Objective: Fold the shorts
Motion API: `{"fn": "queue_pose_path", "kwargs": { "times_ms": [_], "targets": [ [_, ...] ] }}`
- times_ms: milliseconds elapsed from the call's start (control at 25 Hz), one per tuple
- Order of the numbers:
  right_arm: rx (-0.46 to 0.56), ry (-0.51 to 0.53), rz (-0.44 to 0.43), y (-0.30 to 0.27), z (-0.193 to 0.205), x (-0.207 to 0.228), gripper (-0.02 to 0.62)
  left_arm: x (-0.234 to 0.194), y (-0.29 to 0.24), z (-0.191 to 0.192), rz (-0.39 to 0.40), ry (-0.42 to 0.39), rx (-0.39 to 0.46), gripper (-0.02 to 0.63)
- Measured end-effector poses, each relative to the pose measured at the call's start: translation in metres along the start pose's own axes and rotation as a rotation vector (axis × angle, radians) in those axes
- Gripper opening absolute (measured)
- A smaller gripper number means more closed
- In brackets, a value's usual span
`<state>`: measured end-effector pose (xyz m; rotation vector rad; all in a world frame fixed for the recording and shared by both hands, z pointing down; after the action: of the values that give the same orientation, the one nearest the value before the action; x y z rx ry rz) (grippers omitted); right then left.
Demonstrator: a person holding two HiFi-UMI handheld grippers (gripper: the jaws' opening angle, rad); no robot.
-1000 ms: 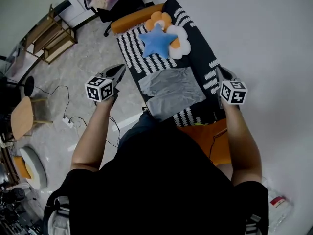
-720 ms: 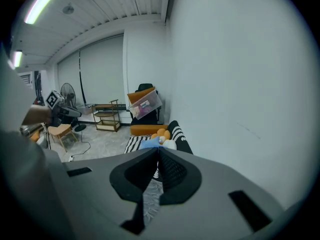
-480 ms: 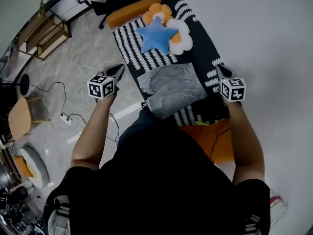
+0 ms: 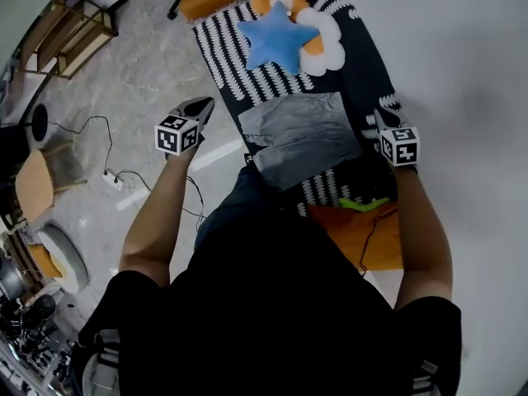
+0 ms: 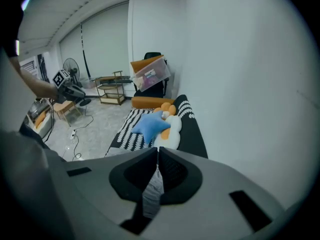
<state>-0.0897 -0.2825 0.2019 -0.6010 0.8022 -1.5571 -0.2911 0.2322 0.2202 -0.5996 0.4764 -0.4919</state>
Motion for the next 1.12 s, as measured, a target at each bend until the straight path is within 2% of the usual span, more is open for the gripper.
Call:
{"fn": "queue_pose_path", "kwargs": {
  "times_ms": [240,520,640,800,1120],
  "targets": [
    [-0.089,0.047,-0.047,-0.079,0.014,0.005,0.029,-0.043,-0.053,0.032,0.025,-0.010,-0.070,0.017],
    [-0.190,0.055,-0.097,-0.169,0.032,0.000,0.039,-0.088,-0.114,0.071,0.059,0.003,-0.160,0.017],
    [-0.232,0.055,-0.109,-0.198,0.040,-0.004,0.042,-0.097,-0.134,0.090,0.091,-0.007,-0.195,0.018],
    [-0.312,0.097,-0.130,-0.234,0.070,-0.012,0.051,-0.105,-0.165,0.122,0.130,-0.018,-0.238,0.023],
    [-0.426,0.144,-0.147,-0.290,0.114,-0.015,0.085,-0.117,-0.227,0.176,0.213,-0.056,-0.325,0.089]
  ]
}}
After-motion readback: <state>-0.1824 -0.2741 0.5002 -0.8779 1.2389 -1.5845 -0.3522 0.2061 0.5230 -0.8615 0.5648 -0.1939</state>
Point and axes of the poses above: the fingertips, and each gripper's own axes: y backward along the fingers, x to its right, z out of its underside, the point moved 10 cm from there along y, backward along the fingers, and after that the axes turned 1 degree about z, right-handed, at the moved point
